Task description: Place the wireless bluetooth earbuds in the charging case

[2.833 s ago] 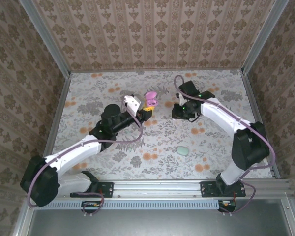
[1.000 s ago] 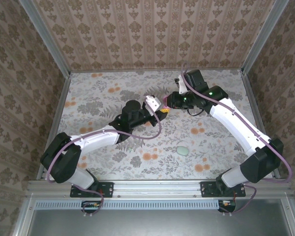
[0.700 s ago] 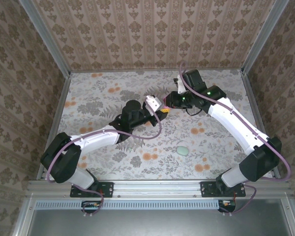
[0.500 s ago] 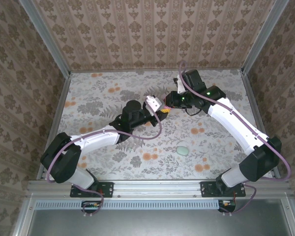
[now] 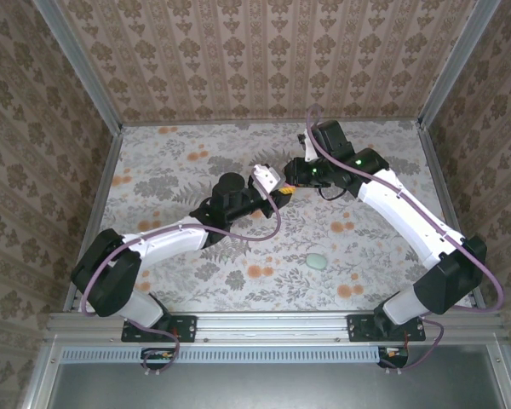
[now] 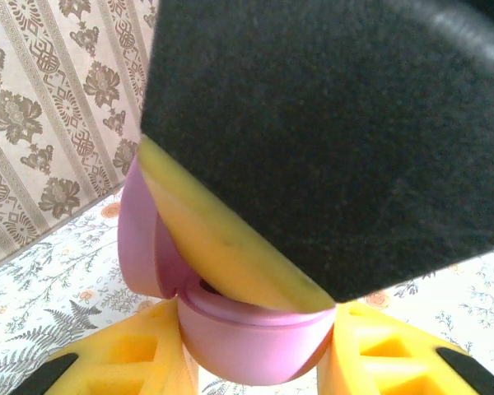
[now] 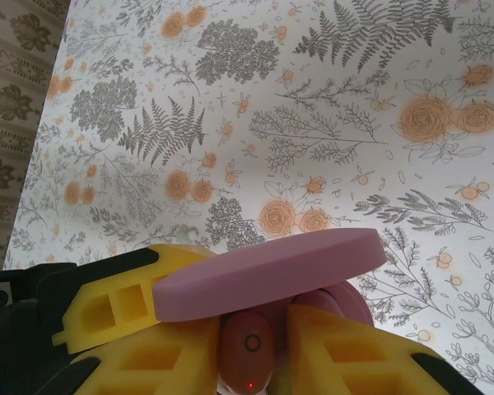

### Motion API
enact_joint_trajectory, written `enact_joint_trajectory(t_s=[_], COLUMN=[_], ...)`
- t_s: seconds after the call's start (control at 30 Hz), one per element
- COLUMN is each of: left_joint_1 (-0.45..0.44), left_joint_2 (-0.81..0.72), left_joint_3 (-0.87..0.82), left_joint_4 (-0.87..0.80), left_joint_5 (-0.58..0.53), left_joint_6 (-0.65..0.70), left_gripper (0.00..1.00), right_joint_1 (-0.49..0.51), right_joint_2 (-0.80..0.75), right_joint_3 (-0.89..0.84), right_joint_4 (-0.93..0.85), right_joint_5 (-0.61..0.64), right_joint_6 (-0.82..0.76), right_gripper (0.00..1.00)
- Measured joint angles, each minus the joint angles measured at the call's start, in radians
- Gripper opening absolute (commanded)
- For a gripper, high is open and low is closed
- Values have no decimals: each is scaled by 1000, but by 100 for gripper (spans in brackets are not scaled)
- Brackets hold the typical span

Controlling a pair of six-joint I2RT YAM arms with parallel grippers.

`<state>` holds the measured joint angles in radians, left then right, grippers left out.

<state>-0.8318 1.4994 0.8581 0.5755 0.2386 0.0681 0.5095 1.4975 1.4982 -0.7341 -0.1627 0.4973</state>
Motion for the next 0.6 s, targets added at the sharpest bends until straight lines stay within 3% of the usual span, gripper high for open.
enact_joint_trajectory(t_s=[0.6], left_joint_1=[0], left_joint_2=[0], left_joint_3=[0], left_joint_4=[1], left_joint_5=[0], left_joint_6=[0], left_gripper=[34], right_joint_1=[0], right_joint_2=[-3], right_joint_3=[1], right_joint_4=[0], right_joint_5=[-10], right_joint_6=[1], right_gripper=[33])
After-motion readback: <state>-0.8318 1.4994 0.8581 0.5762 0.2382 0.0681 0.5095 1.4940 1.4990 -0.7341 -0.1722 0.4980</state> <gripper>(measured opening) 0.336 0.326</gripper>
